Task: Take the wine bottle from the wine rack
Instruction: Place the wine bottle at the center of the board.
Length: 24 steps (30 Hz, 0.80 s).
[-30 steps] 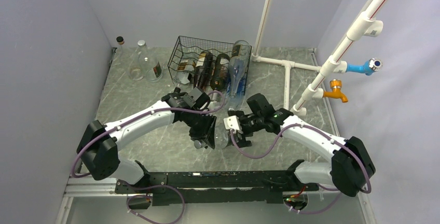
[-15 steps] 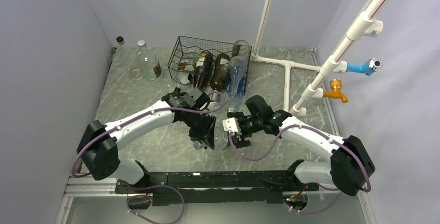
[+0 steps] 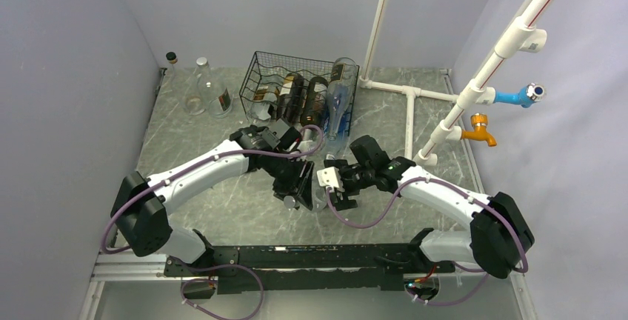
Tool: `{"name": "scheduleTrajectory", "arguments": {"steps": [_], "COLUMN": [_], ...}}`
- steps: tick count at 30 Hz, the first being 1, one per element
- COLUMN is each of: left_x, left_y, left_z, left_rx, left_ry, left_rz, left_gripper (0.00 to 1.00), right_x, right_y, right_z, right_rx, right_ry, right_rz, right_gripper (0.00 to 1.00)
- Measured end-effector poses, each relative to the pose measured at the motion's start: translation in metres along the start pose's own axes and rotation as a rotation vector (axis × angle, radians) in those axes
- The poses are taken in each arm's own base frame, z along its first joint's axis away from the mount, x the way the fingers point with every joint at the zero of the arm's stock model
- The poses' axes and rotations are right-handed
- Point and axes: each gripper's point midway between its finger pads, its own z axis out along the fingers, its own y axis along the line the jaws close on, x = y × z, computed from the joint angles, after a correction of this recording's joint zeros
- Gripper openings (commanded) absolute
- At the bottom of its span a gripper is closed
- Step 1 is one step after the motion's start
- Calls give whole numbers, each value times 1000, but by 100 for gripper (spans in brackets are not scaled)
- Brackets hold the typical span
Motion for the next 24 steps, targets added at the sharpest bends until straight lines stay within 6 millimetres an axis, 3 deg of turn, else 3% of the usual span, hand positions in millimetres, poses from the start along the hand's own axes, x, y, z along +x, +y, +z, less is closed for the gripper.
{"name": "scheduleTrajectory", "arguments": {"steps": [24], "left_x": [-9], "left_y": [-28], "left_z": [-15], "left_rx": [184], "left_ry": [-14], "left_rz": [85], "left_gripper": [78], "right_x": [3], "right_y": [0], "right_z": [2], "right_rx": [-7], "right_ry": [-3], "right_rz": [24], "right_gripper": [90]}}
